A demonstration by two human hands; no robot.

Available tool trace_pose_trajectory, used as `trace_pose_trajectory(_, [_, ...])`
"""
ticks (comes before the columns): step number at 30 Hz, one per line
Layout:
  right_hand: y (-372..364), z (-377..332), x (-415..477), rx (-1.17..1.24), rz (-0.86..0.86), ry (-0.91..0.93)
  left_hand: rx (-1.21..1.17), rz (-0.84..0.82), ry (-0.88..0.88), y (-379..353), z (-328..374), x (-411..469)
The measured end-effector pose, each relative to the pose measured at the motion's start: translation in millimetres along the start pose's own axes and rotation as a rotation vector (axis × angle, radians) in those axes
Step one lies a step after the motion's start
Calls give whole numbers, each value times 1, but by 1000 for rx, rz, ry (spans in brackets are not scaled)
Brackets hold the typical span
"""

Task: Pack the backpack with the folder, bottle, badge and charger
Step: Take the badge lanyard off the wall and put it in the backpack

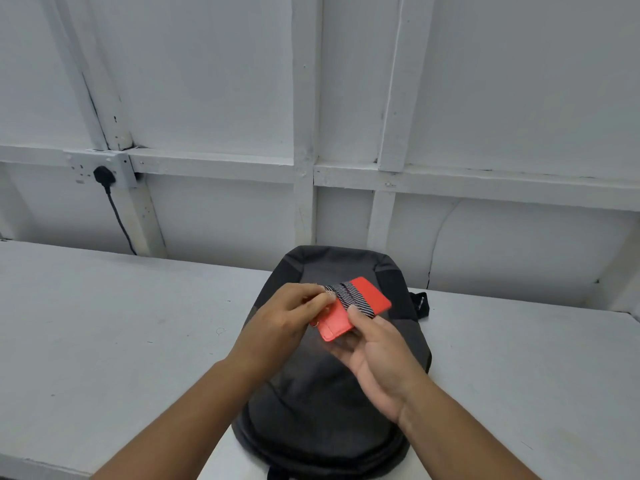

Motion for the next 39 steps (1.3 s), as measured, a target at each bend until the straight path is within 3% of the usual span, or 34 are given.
trace_pose_trajectory(3, [11,-8,1,-216,23,56,-377,-193,403,-12,-22,-4])
trace_pose_trajectory(6, [20,-9,-2,-462,11,63,-733,-152,799,-16,-41,-14])
trace_pose_trajectory(8, [20,-6,-5,-612,-40,51,-862,-195,908,-21,-41,-16])
trace_pose_trajectory(11, [20,-6,-10,-747,-88,58,-879,-317,948,-31,-35,-24])
trace_pose_trajectory(16, [26,-7,-11,-757,-86,110,-962,-370,992,-42,-25,-38])
trace_pose_trajectory(21, [30,-16,-9,-679,-53,176,-969,-268,1010,-39,-22,-36])
trace_pose_trajectory(27, [54,-20,-21,-673,123,263,-960,-153,1081,-33,-25,-44])
trace_pose_trajectory(29, [59,-5,-34,-912,-28,297,-953,-139,1091,-28,-29,-48])
trace_pose_trajectory(32, [52,43,-55,-1536,-511,318,-964,-110,1106,-16,-32,-54])
trace_pose_trajectory(33, [53,52,-57,-1665,-602,355,-965,-102,1106,-11,-31,-54])
trace_pose_trajectory(39, [23,25,-44,-1744,-611,577,-794,-56,888,50,5,-39])
Point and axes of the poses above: each hand's wrist, its own x-axis towards the middle knuckle, its own y-axis out of the back of the hand, z = x × y, the point moved 9 cm from there along x, towards the middle knuckle
